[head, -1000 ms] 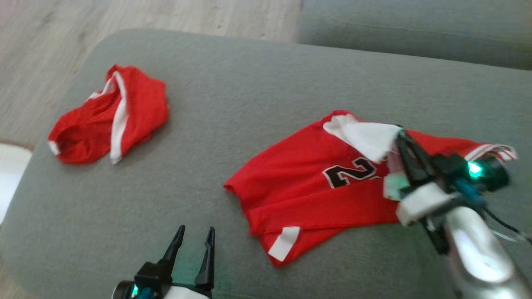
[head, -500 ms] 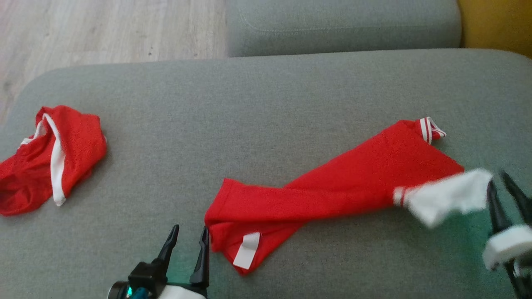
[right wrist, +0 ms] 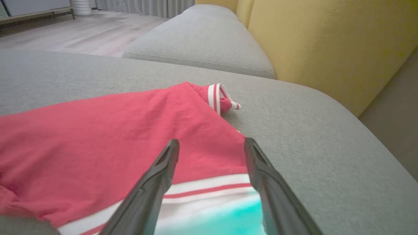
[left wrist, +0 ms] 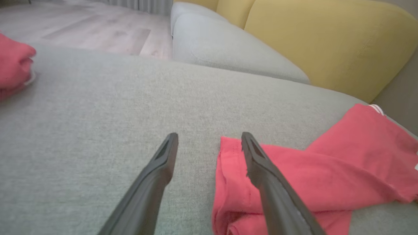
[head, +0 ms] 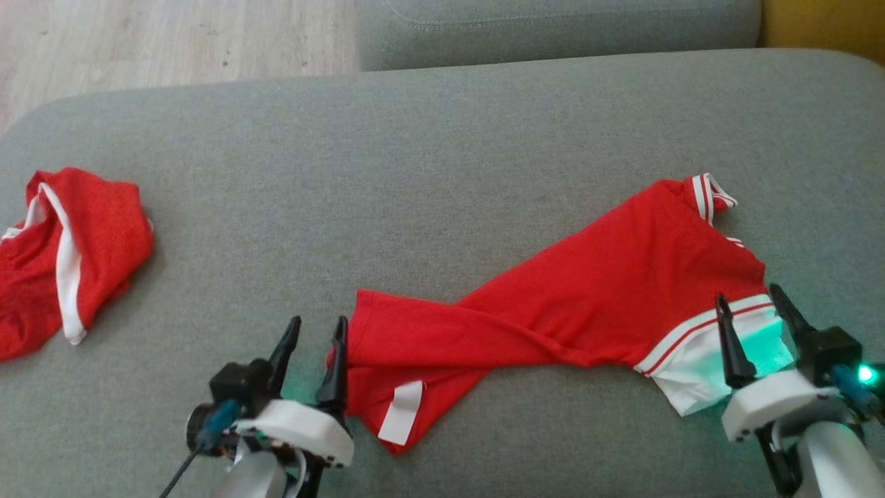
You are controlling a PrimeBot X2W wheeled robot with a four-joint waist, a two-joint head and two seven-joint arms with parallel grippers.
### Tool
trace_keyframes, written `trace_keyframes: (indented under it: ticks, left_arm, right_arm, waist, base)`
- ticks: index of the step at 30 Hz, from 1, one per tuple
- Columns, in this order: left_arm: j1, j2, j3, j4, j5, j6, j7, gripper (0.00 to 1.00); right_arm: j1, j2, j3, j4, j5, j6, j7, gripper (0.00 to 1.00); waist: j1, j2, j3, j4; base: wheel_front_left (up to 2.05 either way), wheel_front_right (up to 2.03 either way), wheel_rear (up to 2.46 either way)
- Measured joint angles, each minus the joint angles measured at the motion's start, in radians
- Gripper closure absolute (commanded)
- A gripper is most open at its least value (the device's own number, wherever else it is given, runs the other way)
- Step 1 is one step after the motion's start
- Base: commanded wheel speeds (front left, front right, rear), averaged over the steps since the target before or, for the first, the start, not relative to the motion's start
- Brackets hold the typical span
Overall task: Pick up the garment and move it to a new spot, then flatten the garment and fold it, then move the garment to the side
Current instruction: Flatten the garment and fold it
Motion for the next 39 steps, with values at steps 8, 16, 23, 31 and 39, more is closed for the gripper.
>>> trace_keyframes:
  ticks: [8,16,23,31,39]
  left_arm:
    - [-0.245,-0.001,-0.147,0.248,-0.015,-0.016,0.022,0.0]
    - [-0.317,-0.006,-0.199,0.423,-0.004,-0.016,0.032,0.0]
    - [-0.344,-0.009,-0.256,0.481,-0.005,-0.015,0.03,0.47]
    - [-0.353,0.004,-0.354,0.466,-0.02,-0.016,0.02,1.0]
    - [-0.58,0.137,-0.287,0.161,0.085,0.016,0.001,1.0]
  right_arm:
    - [-0.05,0.013,0.043,-0.012,0.0,0.0,-0.001,0.0]
    - [-0.064,0.02,0.075,-0.019,0.005,0.0,-0.002,0.0]
    - [-0.07,0.02,0.058,-0.025,0.012,0.0,-0.002,0.0]
    - [-0.07,0.035,0.052,-0.018,0.028,0.0,-0.002,0.0]
    - [-0.071,0.064,0.036,-0.005,0.038,0.0,-0.002,0.0]
  waist:
    - [0.0,0.0,0.035,-0.014]
    - [0.0,0.0,0.058,-0.048]
    - [0.0,0.0,0.059,-0.046]
    - [0.0,0.0,0.052,-0.043]
    - [0.0,0.0,0.069,-0.051]
  base:
    - [0.0,0.0,0.0]
    - [0.0,0.0,0.0]
    - [0.0,0.0,0.0]
    - [0.0,0.0,0.0]
    - [0.0,0.0,0.0]
